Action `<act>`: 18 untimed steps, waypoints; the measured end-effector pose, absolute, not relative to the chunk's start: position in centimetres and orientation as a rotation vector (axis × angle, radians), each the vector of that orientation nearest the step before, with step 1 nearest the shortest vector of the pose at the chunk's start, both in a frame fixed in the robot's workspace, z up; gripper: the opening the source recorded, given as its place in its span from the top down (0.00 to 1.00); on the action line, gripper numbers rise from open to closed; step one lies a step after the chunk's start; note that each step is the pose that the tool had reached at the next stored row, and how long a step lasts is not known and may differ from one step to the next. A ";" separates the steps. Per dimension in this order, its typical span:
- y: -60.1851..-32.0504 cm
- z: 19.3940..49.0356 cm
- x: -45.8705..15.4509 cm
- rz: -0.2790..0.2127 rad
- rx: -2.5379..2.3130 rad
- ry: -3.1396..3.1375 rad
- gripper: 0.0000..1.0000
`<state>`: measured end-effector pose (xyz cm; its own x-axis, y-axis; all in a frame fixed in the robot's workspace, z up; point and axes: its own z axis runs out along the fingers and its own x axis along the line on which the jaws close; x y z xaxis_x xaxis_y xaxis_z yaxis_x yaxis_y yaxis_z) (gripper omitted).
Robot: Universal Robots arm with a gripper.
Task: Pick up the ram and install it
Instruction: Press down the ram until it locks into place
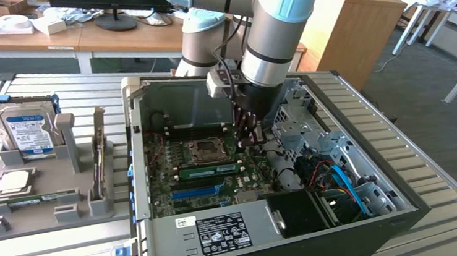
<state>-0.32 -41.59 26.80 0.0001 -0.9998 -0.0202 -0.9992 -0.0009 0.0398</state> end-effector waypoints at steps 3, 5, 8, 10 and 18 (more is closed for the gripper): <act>-41.6 26.8 -0.3 -0.066 2.212 -2.211 0.90; -41.6 26.8 -0.2 -0.067 2.212 -2.211 0.90; -41.6 26.8 0.2 -0.067 2.212 -2.211 0.90; -41.6 26.8 0.3 -0.066 2.212 -2.211 0.90; -41.6 26.8 0.8 -0.067 2.212 -2.211 0.90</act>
<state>0.82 -41.58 26.79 0.0001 -0.9998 -0.0204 -0.9992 -0.0009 0.0398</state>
